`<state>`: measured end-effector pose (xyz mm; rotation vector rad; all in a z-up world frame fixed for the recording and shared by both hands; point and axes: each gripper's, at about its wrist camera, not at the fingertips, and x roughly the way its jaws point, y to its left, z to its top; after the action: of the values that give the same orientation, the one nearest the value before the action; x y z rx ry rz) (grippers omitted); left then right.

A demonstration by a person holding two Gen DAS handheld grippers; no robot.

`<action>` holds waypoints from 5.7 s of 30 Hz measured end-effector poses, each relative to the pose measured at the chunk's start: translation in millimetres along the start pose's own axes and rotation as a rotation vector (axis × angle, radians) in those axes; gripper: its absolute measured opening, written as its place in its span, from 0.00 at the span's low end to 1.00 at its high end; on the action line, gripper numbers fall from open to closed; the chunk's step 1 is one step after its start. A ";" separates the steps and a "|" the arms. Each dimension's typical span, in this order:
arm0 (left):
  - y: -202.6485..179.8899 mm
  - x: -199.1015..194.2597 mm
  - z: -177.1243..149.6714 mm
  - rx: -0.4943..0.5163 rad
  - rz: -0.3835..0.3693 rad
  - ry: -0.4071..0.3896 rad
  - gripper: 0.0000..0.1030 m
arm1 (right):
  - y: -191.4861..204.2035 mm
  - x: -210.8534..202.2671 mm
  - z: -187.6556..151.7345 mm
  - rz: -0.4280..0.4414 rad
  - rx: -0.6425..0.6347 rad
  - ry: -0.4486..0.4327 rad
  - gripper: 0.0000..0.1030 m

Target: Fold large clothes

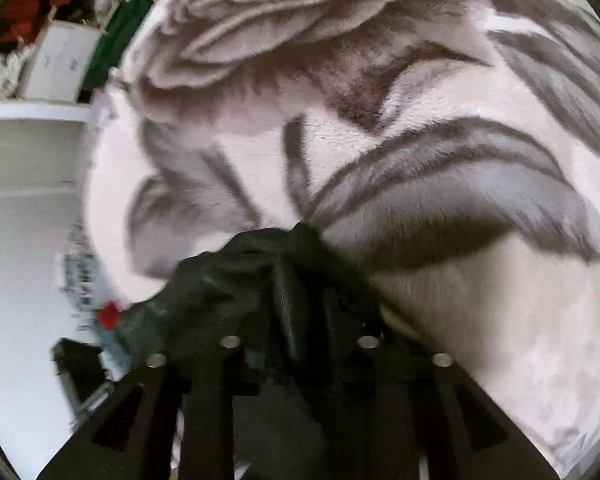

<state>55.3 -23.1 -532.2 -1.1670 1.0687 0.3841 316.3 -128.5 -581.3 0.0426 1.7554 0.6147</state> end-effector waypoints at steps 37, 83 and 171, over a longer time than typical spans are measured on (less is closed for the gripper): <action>-95.4 43.0 56.6 0.621 0.050 0.216 0.60 | -27.5 -26.7 -174.9 0.022 0.523 -0.239 0.54; 19.0 91.6 -20.4 0.144 -0.273 0.286 0.83 | -131.5 115.4 -334.8 0.779 0.853 -0.493 0.90; -326.7 293.6 201.6 0.127 -0.600 -0.100 0.42 | -221.6 -174.7 380.0 0.510 0.203 -0.382 0.48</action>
<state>533.4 -52.8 -596.5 -1.2758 0.6039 -0.0951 777.4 -235.1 -573.8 0.7210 1.4254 0.7326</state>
